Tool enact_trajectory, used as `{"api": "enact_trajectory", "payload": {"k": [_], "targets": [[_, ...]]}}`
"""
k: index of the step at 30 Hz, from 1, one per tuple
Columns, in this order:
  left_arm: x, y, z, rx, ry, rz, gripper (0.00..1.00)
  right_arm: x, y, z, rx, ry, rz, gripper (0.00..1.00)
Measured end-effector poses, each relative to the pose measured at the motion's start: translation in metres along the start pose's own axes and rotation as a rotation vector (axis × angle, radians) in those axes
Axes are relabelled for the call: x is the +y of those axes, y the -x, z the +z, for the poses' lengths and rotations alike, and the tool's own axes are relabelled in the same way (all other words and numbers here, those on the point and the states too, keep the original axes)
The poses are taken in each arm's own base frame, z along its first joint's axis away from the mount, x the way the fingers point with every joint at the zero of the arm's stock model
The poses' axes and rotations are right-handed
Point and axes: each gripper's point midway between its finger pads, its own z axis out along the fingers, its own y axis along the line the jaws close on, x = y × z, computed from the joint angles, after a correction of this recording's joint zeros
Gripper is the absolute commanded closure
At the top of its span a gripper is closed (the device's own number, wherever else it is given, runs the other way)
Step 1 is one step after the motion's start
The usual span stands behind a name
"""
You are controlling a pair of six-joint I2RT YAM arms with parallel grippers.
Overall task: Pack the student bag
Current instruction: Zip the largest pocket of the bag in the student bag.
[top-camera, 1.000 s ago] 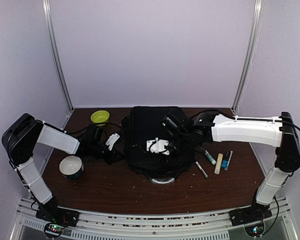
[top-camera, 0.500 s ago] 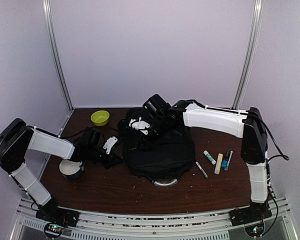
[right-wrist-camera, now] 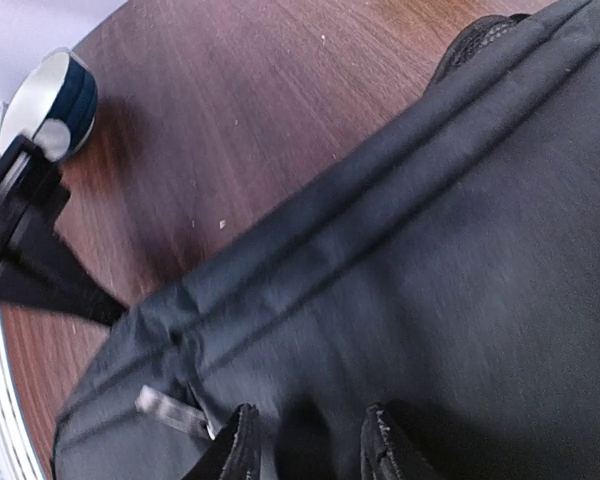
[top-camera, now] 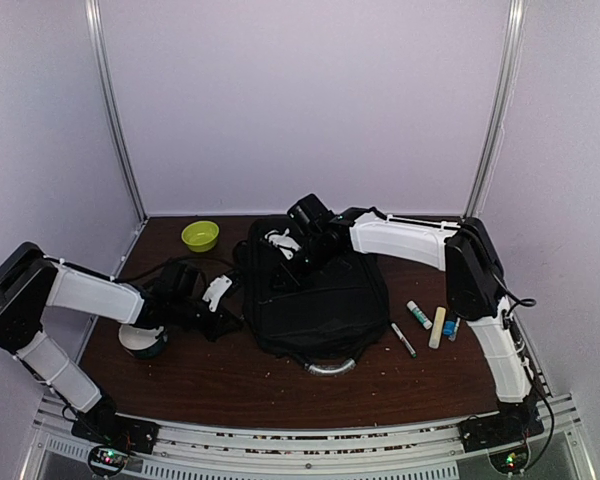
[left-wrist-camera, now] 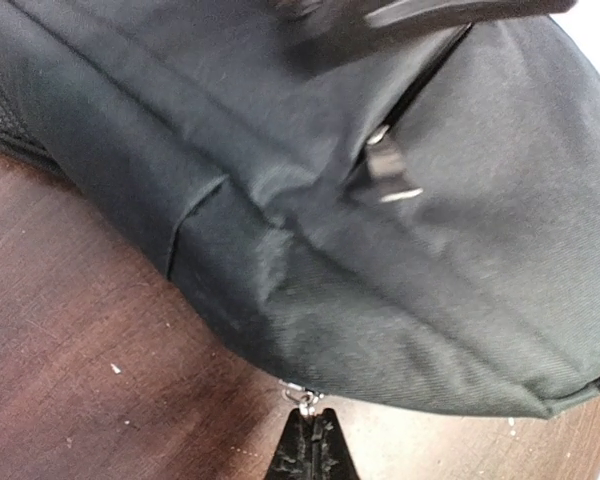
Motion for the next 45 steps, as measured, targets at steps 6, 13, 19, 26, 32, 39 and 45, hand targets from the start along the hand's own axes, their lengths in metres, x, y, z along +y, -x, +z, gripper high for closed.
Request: {"api": "enact_trajectory", "payload": {"k": [6,13,19,26,32,39,45], "targets": [[-0.013,-0.001,0.003,0.010,-0.009,0.027,1.00,-0.003,0.009,0.021,-0.028,0.029,0.072,0.65],[-0.044,-0.014,0.010,0.073,-0.038,0.097,1.00,-0.002,0.012,0.027,-0.038,0.056,0.125,0.67],[-0.087,-0.014,0.016,0.107,-0.086,0.190,1.00,0.001,0.012,0.027,-0.037,0.079,0.158,0.67],[-0.127,0.001,0.036,0.142,-0.140,0.269,1.00,0.000,0.011,0.028,-0.037,0.094,0.181,0.69],[-0.144,0.013,0.058,0.179,-0.164,0.331,1.00,-0.005,0.009,0.025,-0.032,0.109,0.203,0.68],[-0.152,0.019,0.062,0.176,-0.178,0.379,0.73,-0.013,0.012,-0.009,-0.054,0.114,0.220,0.64],[-0.155,0.024,0.037,0.149,-0.154,0.411,0.56,-0.051,0.017,-0.082,-0.150,0.048,0.277,0.63]]}}
